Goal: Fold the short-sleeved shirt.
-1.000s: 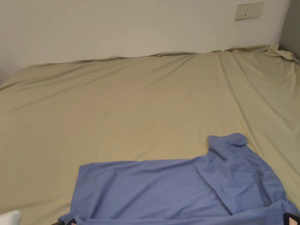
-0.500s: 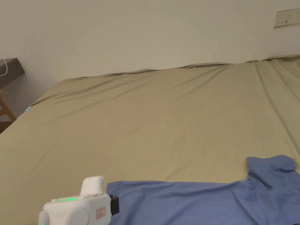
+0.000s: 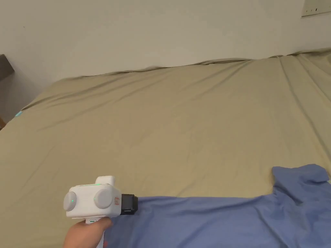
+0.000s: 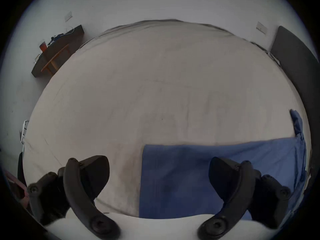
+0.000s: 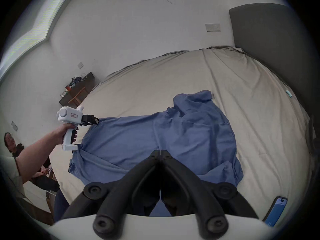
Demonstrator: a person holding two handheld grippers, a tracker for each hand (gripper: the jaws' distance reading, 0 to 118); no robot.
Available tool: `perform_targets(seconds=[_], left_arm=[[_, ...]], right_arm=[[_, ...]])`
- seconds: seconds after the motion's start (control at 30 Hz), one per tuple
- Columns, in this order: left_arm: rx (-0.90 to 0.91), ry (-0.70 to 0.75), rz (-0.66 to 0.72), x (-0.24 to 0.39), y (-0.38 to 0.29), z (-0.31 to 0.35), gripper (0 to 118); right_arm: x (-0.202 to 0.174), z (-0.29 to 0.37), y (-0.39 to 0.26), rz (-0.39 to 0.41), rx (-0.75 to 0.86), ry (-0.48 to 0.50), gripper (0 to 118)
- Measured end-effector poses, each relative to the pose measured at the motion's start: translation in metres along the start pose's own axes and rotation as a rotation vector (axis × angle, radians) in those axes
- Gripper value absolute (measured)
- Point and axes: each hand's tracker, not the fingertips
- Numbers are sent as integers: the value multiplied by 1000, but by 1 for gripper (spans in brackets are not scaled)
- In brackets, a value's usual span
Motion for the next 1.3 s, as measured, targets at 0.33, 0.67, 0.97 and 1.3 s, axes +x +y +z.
perform_targets(seconds=[0.33, 0.67, 0.97, 1.3], left_arm=[[64, -132, -87, 9, -12, 40, 7], [225, -412, 82, -7, -17, 141, 7], [209, -372, 79, -15, -21, 149, 7], [211, -353, 112, -32, -24, 152, 7]], right_arm=[[20, -32, 4, -24, -57, -100, 2], [103, -104, 61, 90, -124, -117, 118], [131, -189, 103, 79, -364, -278, 73], [93, -134, 112, 393, -281, -348, 5]])
